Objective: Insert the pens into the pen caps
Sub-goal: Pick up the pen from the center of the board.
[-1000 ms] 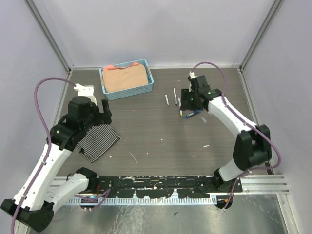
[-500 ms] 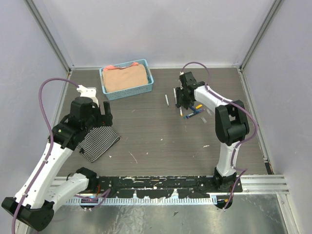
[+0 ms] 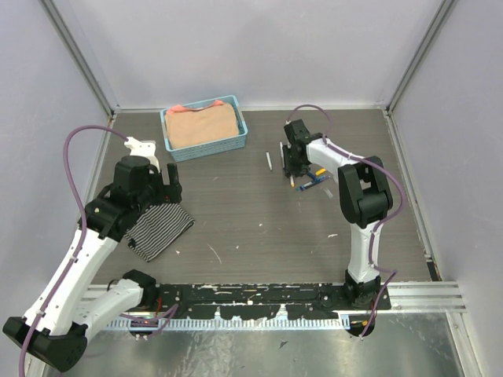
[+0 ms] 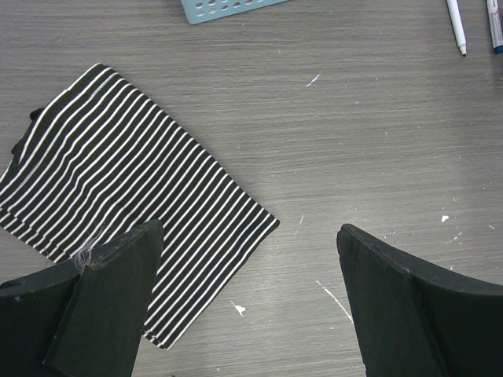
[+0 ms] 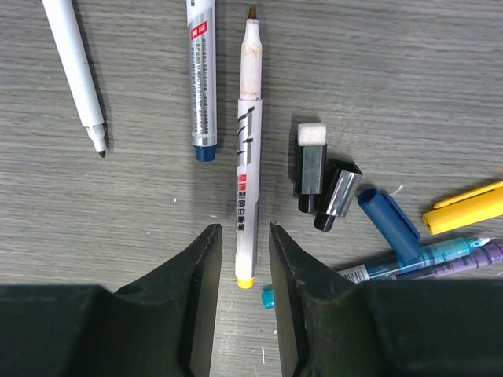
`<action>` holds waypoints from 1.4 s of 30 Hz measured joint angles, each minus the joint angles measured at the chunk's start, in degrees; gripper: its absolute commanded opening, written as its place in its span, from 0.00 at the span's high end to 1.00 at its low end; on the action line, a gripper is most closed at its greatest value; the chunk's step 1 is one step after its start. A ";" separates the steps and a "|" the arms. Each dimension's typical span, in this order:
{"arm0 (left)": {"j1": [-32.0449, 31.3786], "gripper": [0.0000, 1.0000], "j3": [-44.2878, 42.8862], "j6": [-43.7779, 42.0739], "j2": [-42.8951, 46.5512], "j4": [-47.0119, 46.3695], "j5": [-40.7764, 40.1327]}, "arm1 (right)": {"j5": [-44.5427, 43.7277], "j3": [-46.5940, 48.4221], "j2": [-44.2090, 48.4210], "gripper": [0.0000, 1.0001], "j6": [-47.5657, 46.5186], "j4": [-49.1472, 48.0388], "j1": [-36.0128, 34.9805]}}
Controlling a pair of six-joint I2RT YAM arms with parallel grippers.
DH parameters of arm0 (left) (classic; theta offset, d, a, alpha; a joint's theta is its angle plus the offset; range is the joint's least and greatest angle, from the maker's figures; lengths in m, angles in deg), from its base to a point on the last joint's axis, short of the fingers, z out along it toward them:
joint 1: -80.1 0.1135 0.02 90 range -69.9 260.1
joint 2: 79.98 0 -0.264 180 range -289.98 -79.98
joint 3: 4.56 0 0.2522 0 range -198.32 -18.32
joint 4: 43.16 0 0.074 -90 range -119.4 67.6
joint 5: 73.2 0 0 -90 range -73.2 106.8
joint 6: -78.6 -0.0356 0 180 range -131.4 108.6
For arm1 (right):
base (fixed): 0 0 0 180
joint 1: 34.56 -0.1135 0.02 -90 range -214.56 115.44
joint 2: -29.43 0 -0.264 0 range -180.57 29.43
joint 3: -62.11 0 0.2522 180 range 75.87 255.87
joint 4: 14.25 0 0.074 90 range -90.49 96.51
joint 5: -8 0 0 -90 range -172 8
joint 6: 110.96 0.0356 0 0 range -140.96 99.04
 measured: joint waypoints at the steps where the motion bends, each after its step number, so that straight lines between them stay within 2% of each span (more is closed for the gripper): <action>1: 0.00 0.02 0.00 0.00 0.00 0.00 0.00 | 0.00 0.04 -0.26 0.65 -0.02 0.02 -0.04; 10: 0.00 0.02 0.00 0.00 -0.17 0.00 0.00 | -0.22 0.33 -1.86 0.70 -0.04 0.02 -0.22; 16: 0.00 0.02 0.00 0.00 -0.17 0.00 0.00 | -0.44 0.63 -2.08 0.79 -0.04 0.04 -0.46; 29: 0.00 0.02 0.02 0.00 -0.15 0.04 0.00 | -2.29 1.29 -1.62 0.82 0.48 0.04 -0.68; 36: 0.00 0.02 0.02 0.63 0.17 0.11 0.52 | -3.34 0.28 5.29 0.81 1.86 -0.17 -0.83; 42: 0.00 0.02 0.02 2.32 1.36 0.11 1.38 | -2.84 -7.41 17.07 0.80 4.11 -2.16 -5.18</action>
